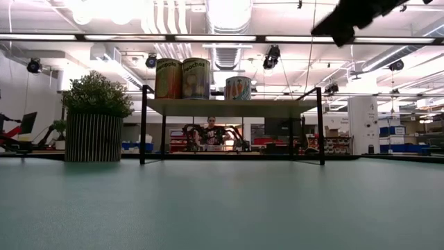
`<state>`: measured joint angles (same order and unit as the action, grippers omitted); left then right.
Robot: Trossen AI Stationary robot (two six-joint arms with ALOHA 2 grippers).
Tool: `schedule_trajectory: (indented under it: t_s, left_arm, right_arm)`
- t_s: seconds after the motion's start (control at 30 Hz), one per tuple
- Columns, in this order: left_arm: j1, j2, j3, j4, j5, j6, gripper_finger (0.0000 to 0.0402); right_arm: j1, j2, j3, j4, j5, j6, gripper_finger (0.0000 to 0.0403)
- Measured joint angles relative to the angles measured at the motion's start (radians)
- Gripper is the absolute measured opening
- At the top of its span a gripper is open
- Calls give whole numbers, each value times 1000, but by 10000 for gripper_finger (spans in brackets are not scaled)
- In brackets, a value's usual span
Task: Pick and place cans onto a shelf
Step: Put the big canned mixed fruit on the shelf
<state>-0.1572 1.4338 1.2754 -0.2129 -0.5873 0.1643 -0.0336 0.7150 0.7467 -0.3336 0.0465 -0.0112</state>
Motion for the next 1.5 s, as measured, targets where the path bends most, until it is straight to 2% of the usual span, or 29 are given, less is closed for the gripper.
schedule_trajectory:
  t_s: [0.13,0.33,0.43,0.5,0.67,0.9,1.03,1.17,1.33,1.5]
  left_arm:
    - [-6,-108,-106,75,-2,1,0]
    - [-6,-215,-218,119,-2,-9,0]
    - [-6,-233,-244,122,-2,-40,0]
    - [-6,-237,-252,121,-2,-44,0]
    - [-6,-233,-256,128,-1,-28,0]
    - [-6,-235,-256,138,-1,26,0]
    - [-6,-239,-256,160,-1,37,0]
    - [-6,-239,-256,151,-1,37,0]
    - [-6,-239,-256,142,-1,36,0]
    - [-6,-238,-256,143,-1,34,0]
  right_arm:
    - [56,64,26,-162,-3,191,9]
    - [188,233,178,-649,-21,570,9]
    - [250,315,241,-917,-75,815,9]
    - [301,358,268,-1029,-147,953,9]
    - [406,400,280,-1055,-232,1118,9]
    - [515,387,264,-986,-266,1332,21]
    - [553,386,264,-959,-304,1445,68]
    - [591,403,264,-960,-314,1532,144]
    - [625,435,264,-962,-309,1556,254]
    - [639,475,264,-960,-308,1554,334]
